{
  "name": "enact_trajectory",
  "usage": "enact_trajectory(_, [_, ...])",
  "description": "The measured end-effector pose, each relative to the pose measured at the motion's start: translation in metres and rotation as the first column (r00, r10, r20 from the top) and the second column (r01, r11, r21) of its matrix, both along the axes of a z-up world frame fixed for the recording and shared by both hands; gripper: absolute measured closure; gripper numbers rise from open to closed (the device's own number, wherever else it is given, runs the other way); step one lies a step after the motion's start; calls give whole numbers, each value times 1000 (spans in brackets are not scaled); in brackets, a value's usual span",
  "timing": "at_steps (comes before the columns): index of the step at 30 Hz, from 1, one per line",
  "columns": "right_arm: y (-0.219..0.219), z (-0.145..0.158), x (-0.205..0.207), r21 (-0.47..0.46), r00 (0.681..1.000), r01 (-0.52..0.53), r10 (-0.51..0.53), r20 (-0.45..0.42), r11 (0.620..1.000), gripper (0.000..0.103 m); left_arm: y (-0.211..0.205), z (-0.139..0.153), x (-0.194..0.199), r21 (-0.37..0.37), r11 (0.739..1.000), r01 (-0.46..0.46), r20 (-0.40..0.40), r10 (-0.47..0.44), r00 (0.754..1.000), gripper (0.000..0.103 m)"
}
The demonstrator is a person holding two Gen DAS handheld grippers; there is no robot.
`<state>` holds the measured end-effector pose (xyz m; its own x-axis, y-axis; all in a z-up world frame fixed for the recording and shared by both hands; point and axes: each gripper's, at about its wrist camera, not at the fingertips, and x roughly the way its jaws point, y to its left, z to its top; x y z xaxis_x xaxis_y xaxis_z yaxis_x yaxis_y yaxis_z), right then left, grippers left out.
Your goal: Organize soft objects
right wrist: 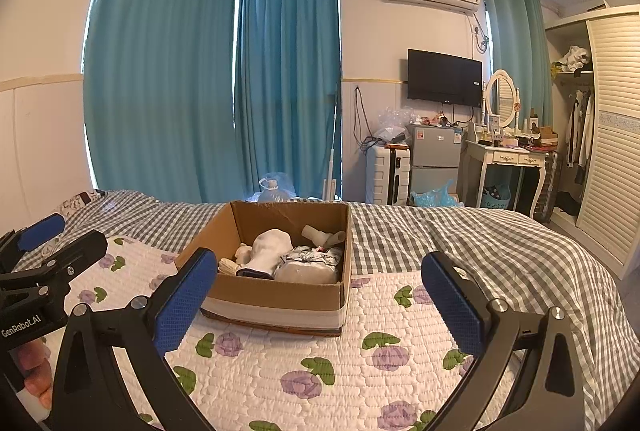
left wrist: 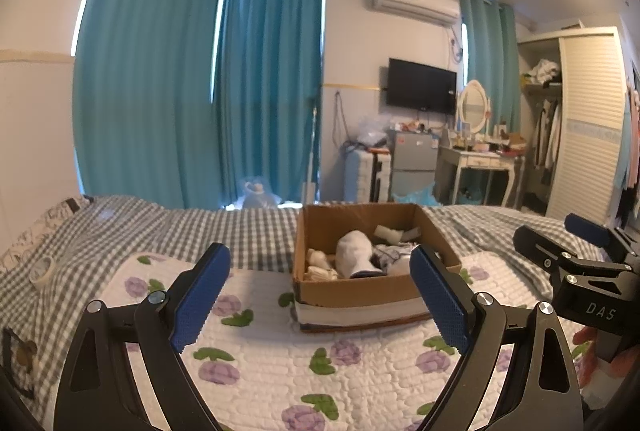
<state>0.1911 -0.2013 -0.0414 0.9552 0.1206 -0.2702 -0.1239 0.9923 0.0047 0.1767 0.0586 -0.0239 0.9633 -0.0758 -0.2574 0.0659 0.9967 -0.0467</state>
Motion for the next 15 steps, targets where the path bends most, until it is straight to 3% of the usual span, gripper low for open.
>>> enact_trajectory(15, [-1, 0, 0, -2, 1000, -2, 2, -1, 1000, 0, 1, -1, 0, 1, 1000, -3, -2, 3, 1000, 10])
